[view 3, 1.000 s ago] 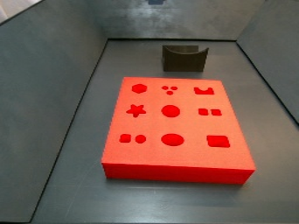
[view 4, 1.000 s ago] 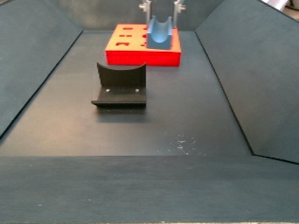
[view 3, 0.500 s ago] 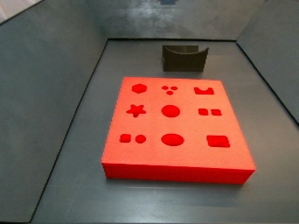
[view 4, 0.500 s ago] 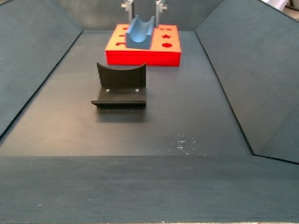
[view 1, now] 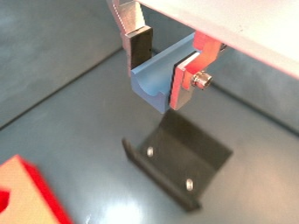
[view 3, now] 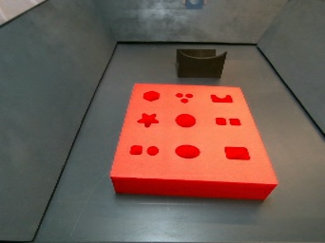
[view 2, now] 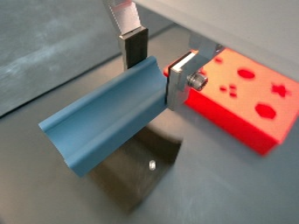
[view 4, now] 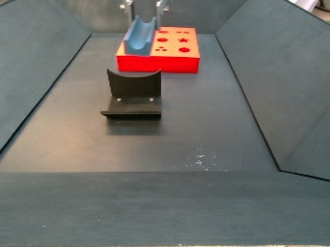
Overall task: Pick up the arch object. Move up. Place the arch object on the fixture. Regrasp the arch object. Move to above the board. Insert the arch object.
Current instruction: Place the arch object on the fixture.
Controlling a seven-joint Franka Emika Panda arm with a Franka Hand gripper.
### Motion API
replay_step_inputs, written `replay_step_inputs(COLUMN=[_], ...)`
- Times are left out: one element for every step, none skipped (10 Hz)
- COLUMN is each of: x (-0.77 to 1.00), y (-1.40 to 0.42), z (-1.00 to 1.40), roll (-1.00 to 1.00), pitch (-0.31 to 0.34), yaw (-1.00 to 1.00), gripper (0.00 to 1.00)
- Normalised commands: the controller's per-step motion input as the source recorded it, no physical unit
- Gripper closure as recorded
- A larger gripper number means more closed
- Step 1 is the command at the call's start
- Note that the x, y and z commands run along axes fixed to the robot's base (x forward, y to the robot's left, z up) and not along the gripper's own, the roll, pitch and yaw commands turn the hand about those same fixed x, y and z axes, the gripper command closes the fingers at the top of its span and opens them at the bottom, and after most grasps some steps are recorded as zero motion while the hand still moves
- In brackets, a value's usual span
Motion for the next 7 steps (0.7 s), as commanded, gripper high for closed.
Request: replay_step_inputs(x=[0.41, 0.29, 0.18, 0.08, 0.06, 0.06, 0.08], y=[-0.05, -0.01, 0.01, 0.03, 0.03, 0.03, 0.04], z=[-0.04, -0.02, 0.00, 0.00, 0.00, -0.01, -0.01], roll=[-1.00, -1.00, -1.00, -1.00, -1.00, -1.00, -1.00], pitch=[-0.009, 0.012, 0.042, 0.069, 0.076, 0.086, 0.117], yaw=[0.06, 0.05, 0.04, 0.03, 0.01, 0.00, -0.03], gripper=[1.00, 1.00, 1.00, 1.00, 1.00, 1.00, 1.00])
